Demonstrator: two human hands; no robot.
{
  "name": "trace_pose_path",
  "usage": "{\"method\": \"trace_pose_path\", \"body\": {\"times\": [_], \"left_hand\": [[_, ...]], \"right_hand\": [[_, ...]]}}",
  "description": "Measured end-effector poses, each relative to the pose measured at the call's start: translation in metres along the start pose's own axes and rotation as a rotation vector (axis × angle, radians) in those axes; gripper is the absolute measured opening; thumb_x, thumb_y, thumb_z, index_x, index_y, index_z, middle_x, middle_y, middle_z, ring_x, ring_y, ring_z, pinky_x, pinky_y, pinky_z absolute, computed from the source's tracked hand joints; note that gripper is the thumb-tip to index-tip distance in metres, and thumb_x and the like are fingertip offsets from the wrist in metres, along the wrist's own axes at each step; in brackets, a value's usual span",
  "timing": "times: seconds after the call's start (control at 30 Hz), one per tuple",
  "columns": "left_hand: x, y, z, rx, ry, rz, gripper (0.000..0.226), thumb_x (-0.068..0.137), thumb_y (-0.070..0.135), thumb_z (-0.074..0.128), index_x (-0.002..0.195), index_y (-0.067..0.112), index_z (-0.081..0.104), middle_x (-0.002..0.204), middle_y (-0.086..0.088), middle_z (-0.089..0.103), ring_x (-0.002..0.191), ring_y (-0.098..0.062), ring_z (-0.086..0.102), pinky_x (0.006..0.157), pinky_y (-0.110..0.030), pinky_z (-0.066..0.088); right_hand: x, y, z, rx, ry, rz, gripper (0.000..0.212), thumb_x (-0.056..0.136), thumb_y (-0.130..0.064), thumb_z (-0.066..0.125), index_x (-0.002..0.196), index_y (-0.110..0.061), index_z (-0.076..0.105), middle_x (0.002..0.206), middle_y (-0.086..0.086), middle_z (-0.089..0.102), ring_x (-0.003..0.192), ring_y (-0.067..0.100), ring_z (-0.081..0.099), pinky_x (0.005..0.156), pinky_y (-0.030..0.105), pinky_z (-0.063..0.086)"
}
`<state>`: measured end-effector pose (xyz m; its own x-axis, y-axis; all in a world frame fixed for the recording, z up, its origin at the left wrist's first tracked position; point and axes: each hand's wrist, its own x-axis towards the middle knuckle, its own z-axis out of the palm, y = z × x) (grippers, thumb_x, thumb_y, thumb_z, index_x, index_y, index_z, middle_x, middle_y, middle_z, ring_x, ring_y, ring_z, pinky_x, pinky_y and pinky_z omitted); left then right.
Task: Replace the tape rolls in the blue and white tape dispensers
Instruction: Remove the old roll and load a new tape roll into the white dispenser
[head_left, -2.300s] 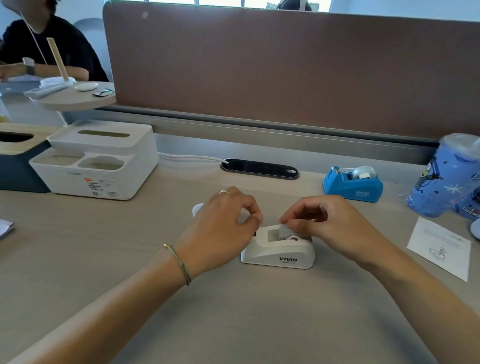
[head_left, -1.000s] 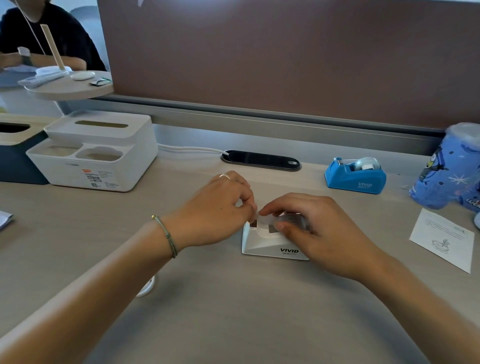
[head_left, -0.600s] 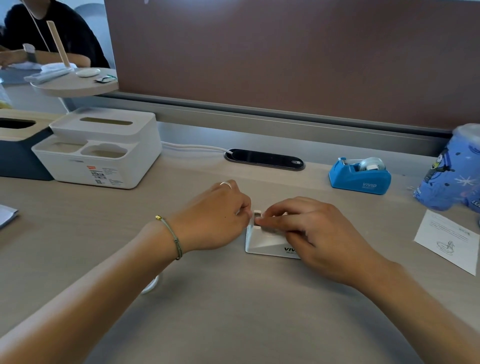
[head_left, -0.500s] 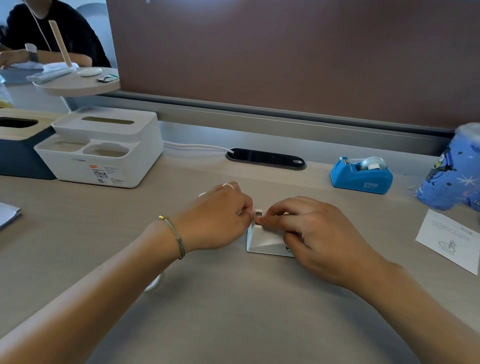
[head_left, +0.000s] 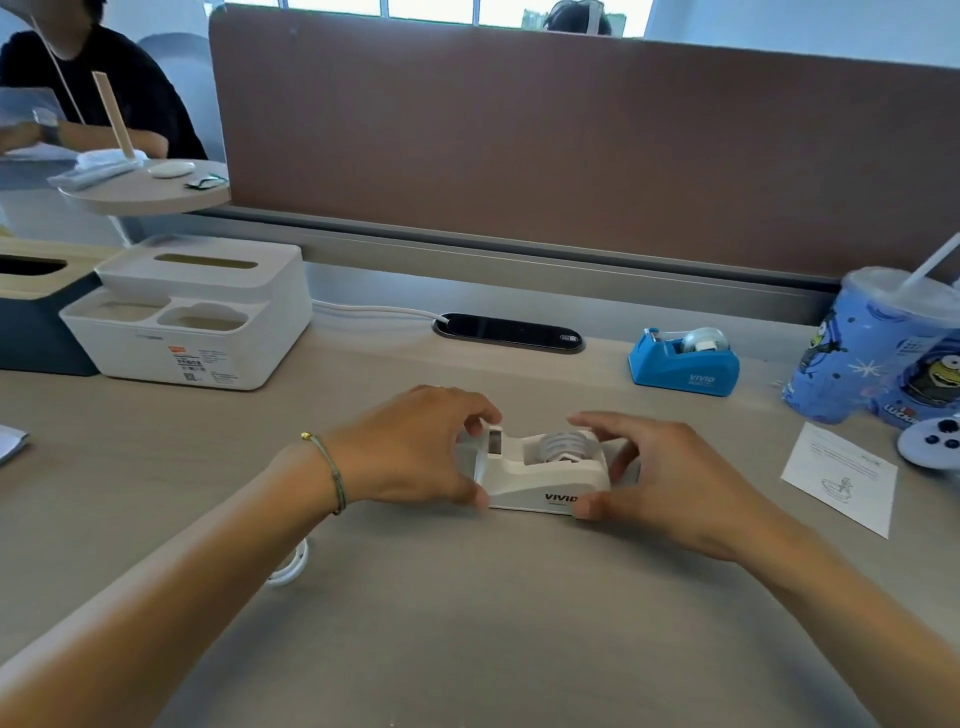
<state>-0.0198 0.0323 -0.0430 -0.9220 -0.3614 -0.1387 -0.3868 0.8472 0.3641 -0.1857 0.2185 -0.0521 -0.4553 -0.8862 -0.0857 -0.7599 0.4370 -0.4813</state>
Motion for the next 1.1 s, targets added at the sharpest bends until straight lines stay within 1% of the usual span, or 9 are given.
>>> {"method": "trace_pose_path", "body": {"times": [0.07,0.13,0.23,0.37,0.5,0.6,0.77,0.9,1.1], "left_hand": [[0.004,0.003,0.01,0.055,0.066,-0.019,0.064,0.064,0.056,0.082,0.12,0.031,0.063,0.111,0.015,0.066,0.097,-0.009,0.061,0.086,-0.029,0.052],[0.008,0.006,0.016,0.034,0.146,-0.032,0.057,0.061,0.056,0.083,0.11,0.031,0.07,0.102,0.014,0.07,0.092,-0.009,0.064,0.083,-0.033,0.056],[0.014,0.015,0.017,-0.077,0.192,-0.032,0.051,0.062,0.049,0.086,0.108,0.031,0.073,0.098,0.015,0.072,0.086,-0.005,0.065,0.081,-0.029,0.058],[0.043,0.046,0.019,-0.225,0.273,-0.011,0.05,0.064,0.044,0.087,0.109,0.027,0.074,0.097,0.012,0.073,0.083,-0.004,0.066,0.075,-0.018,0.054],[0.089,0.084,0.028,-0.34,0.345,-0.026,0.046,0.064,0.036,0.089,0.106,0.021,0.078,0.088,0.012,0.069,0.078,-0.008,0.068,0.063,-0.012,0.046],[0.118,0.104,0.037,-0.375,0.376,-0.034,0.046,0.065,0.033,0.089,0.108,0.02,0.079,0.086,0.009,0.07,0.077,-0.011,0.068,0.064,-0.015,0.047],[0.152,0.12,0.053,-0.423,0.411,-0.074,0.054,0.07,0.029,0.088,0.12,0.014,0.073,0.109,0.0,0.076,0.081,-0.011,0.066,0.073,-0.018,0.052],[0.166,0.126,0.062,-0.438,0.427,-0.089,0.057,0.07,0.029,0.088,0.122,0.014,0.072,0.114,0.001,0.075,0.088,-0.011,0.069,0.085,-0.026,0.058],[0.174,0.126,0.069,-0.459,0.419,-0.069,0.054,0.07,0.028,0.088,0.12,0.016,0.072,0.113,0.001,0.076,0.089,-0.012,0.072,0.089,-0.031,0.059]], "right_hand": [[0.0,0.004,0.01,0.068,0.054,-0.005,0.07,0.067,-0.047,0.086,0.129,-0.046,0.054,0.113,-0.027,0.06,0.091,0.003,0.062,0.082,0.022,0.054],[-0.001,0.008,0.012,0.113,0.087,-0.005,0.062,0.066,-0.046,0.087,0.121,-0.046,0.058,0.102,-0.032,0.059,0.09,0.002,0.062,0.081,0.022,0.054],[-0.004,0.019,0.001,0.131,0.114,0.005,0.058,0.066,-0.043,0.088,0.116,-0.048,0.058,0.093,-0.035,0.057,0.09,0.001,0.063,0.079,0.019,0.054],[-0.002,0.05,-0.026,0.171,0.205,0.082,0.066,0.071,-0.033,0.087,0.129,-0.036,0.056,0.108,-0.025,0.058,0.085,-0.002,0.06,0.072,0.009,0.043],[0.003,0.09,-0.045,0.198,0.323,0.152,0.068,0.07,-0.03,0.089,0.131,-0.029,0.06,0.12,-0.012,0.069,0.091,0.003,0.063,0.08,0.017,0.045],[0.009,0.112,-0.052,0.18,0.375,0.177,0.067,0.074,-0.029,0.085,0.136,-0.028,0.059,0.126,-0.004,0.07,0.095,0.007,0.062,0.086,0.022,0.047],[0.02,0.138,-0.059,0.117,0.461,0.174,0.059,0.077,-0.032,0.083,0.132,-0.032,0.062,0.122,-0.004,0.073,0.098,0.01,0.065,0.094,0.033,0.054],[0.028,0.154,-0.058,0.066,0.474,0.208,0.061,0.077,-0.034,0.082,0.134,-0.034,0.06,0.12,-0.006,0.074,0.094,0.007,0.064,0.092,0.031,0.053],[0.03,0.165,-0.054,0.028,0.49,0.221,0.058,0.08,-0.038,0.079,0.135,-0.034,0.06,0.12,-0.005,0.074,0.098,0.011,0.069,0.092,0.034,0.055]]}}
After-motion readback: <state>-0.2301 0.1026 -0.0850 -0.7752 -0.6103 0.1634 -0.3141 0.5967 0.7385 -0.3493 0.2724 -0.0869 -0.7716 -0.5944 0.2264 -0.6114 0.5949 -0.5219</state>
